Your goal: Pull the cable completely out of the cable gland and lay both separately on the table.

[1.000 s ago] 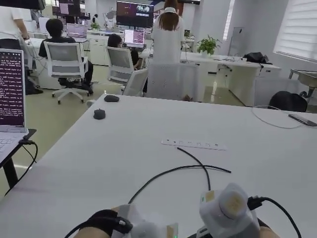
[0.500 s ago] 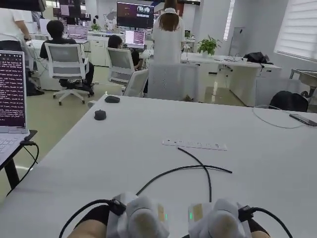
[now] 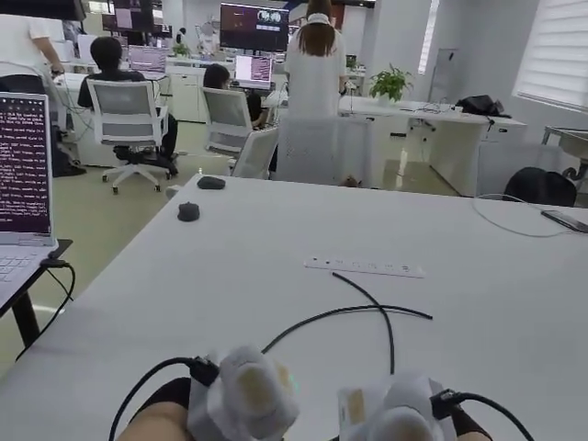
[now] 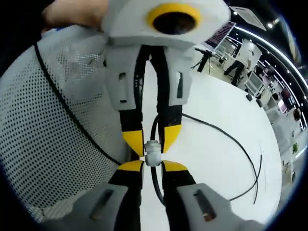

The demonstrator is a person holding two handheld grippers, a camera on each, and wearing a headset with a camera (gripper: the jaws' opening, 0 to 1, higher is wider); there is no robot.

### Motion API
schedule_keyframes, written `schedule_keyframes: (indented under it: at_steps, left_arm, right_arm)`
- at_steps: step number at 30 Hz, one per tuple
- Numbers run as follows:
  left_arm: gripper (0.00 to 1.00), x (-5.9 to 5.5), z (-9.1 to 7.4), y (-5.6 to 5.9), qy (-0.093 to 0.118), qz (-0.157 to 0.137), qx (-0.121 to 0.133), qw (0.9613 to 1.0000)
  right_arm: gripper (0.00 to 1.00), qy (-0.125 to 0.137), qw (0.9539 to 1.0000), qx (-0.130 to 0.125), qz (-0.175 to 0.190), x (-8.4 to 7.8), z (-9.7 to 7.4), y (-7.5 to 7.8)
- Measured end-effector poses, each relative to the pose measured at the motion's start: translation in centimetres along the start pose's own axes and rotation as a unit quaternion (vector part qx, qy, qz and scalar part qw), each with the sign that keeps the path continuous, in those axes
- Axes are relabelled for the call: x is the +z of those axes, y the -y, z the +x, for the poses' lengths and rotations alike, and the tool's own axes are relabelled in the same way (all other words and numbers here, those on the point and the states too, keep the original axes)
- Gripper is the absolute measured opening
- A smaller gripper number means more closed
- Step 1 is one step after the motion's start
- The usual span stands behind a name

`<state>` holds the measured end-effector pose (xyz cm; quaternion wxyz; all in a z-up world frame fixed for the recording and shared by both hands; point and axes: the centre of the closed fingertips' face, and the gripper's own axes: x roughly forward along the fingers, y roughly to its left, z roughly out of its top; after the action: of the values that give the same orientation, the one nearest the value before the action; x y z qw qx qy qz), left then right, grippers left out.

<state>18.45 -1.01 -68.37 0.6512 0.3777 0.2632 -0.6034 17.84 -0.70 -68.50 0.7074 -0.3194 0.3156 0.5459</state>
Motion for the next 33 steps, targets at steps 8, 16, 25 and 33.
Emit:
schedule_keyframes:
  at_steps: [8,16,25,33]
  left_arm:
    - [0.17,0.8,-0.1,0.2,-0.013,0.111,0.035,0.9931]
    - [0.16,0.8,-0.1,0.0,0.000,0.067,0.023,0.9975]
    - [0.16,0.6,-0.6,-0.7,0.056,-0.118,-0.015,0.9913]
    - [0.16,0.3,-0.7,-0.4,0.070,-0.179,-0.038,0.9807]
  right_arm:
    - [0.13,0.024,0.9974,0.020,0.065,0.3,0.0,0.1]
    - [0.11,0.019,0.9996,0.002,0.023,0.2,0.0,0.1]
    - [0.11,0.001,0.9900,-0.046,-0.134,1.0,-0.3,0.5]
    - [0.11,0.000,0.9960,-0.036,-0.082,1.0,0.1,0.1]
